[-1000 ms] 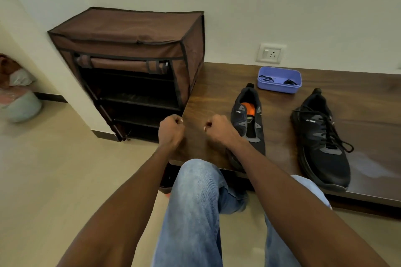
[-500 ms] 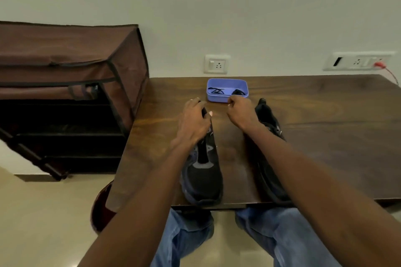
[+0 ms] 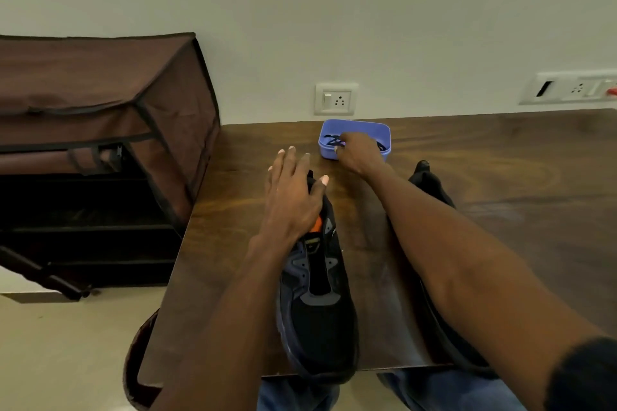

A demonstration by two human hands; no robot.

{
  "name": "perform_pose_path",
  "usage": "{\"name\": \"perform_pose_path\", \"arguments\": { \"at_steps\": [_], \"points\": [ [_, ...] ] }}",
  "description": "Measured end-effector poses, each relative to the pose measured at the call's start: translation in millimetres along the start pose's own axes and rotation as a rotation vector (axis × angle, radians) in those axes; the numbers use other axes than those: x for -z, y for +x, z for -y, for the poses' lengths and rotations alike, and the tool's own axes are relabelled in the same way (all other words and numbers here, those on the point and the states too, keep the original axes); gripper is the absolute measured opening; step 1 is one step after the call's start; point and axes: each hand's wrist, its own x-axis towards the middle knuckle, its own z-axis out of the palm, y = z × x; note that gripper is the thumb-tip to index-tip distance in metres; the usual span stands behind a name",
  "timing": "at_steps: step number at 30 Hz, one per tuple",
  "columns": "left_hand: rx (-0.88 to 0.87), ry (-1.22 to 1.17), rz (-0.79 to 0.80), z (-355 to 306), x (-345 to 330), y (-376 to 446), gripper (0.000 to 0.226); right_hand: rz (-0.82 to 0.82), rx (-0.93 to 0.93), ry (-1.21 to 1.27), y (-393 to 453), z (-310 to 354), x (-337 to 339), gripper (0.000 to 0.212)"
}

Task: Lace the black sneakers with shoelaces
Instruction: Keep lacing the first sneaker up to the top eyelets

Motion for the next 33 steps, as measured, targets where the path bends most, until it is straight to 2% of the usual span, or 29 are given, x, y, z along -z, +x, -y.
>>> {"name": "perform_pose_path", "arguments": {
  "at_steps": [3, 12, 15, 19, 21, 23, 26, 28, 30, 33],
  "points": [
    [0.02, -0.004, -0.023, 1.3, 2.2, 0.0, 0.058, 0.185, -0.001, -0.112, 4.4, 1.2, 3.7, 0.035],
    [0.014, -0.026, -0.019, -4.5, 4.1, -6.4, 0.046, 0.286, 0.069, -0.21, -23.9, -2.5, 6.7, 0.029],
    [0.016, -0.025, -0.004, -3.9, 1.5, -8.4, 0.047, 0.256, 0.096, -0.203, -35.7, -4.2, 4.6, 0.02],
    [0.053, -0.052, -0.02, -3.6, 2.8, -10.2, 0.05, 0.078, 0.05, -0.044, -29.9, -3.6, 8.2, 0.024],
    [0.091, -0.088, -0.043, -2.5, 4.4, -9.3, 0.05, 0.059, 0.025, -0.02, -15.8, -5.2, 9.7, 0.022],
    [0.115, -0.118, -0.053, -1.9, 4.8, -8.3, 0.05, 0.119, -0.01, -0.014, -3.3, -3.9, 9.1, 0.024],
    [0.107, -0.114, -0.044, -0.9, 3.3, -6.4, 0.051, 0.317, -0.038, -0.038, 7.5, 5.2, 1.9, 0.034],
    [0.103, -0.108, -0.039, -1.4, 3.5, -6.4, 0.052, 0.379, -0.027, -0.102, 13.6, 5.7, -7.4, 0.031],
    [0.097, -0.102, -0.043, -0.9, 3.7, -6.8, 0.052, 0.332, -0.005, -0.182, 15.1, 2.6, -17.5, 0.026],
    [0.1, -0.103, -0.061, -0.1, 5.1, -8.0, 0.05, 0.168, -0.02, -0.116, 9.0, 0.7, -18.6, 0.02]
  ]
}}
